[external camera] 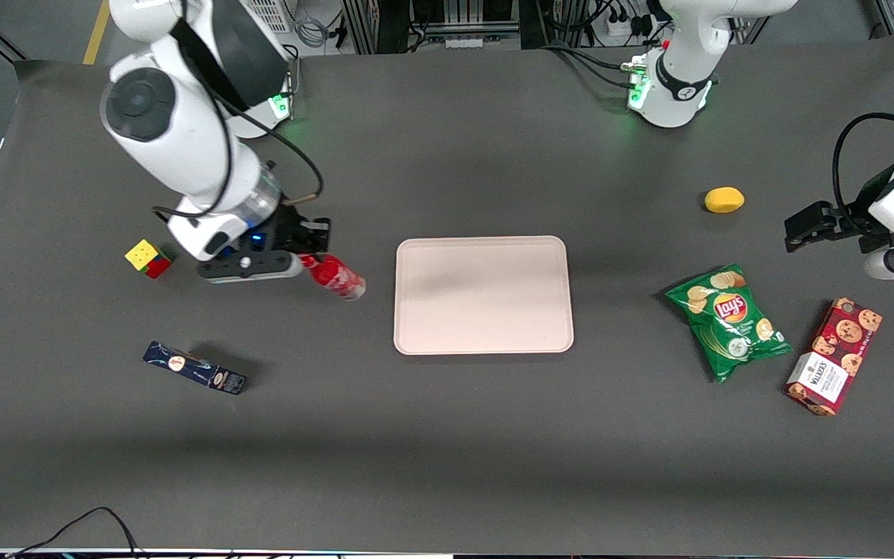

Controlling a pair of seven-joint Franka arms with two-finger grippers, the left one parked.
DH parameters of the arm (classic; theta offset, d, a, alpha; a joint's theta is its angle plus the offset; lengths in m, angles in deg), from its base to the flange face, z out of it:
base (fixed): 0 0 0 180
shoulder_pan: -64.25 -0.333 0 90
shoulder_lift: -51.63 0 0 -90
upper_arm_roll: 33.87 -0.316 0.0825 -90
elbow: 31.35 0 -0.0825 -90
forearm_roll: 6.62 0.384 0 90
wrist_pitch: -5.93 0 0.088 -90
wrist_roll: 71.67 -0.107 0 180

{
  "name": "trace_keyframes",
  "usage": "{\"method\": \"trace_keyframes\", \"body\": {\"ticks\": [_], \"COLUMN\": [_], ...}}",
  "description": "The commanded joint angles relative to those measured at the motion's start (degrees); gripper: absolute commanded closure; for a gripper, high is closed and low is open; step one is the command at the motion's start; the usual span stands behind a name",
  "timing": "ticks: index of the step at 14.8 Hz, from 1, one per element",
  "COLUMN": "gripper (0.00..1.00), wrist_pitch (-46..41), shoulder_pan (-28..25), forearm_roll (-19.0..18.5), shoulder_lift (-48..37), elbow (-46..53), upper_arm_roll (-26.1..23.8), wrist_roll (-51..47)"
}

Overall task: Place coke bottle on tray
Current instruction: 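Lift the bottle and carry it with the right gripper onto the tray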

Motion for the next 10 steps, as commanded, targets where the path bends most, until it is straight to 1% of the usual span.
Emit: {"method": "trace_keyframes", "body": {"ticks": [1,4,8,10], "gripper": [1.0,1.0,1.0,1.0], "wrist_pitch": [-1.88,-1.18,0.32,1.72], "shoulder_pan": [-4.22,-6.42,-8.09,-8.71], "forearm_roll": [-0.66,-3.11,-3.65,-6.01], "shoulder_lift": [9.52,13.39,15.69,16.65], "elbow": [11.49,12.65,12.57,11.95], "upper_arm_roll": [-1.31,-1.4,-1.4,-1.49], "wrist_roll": [-9.41,-12.5,-12.86,-15.48]}}
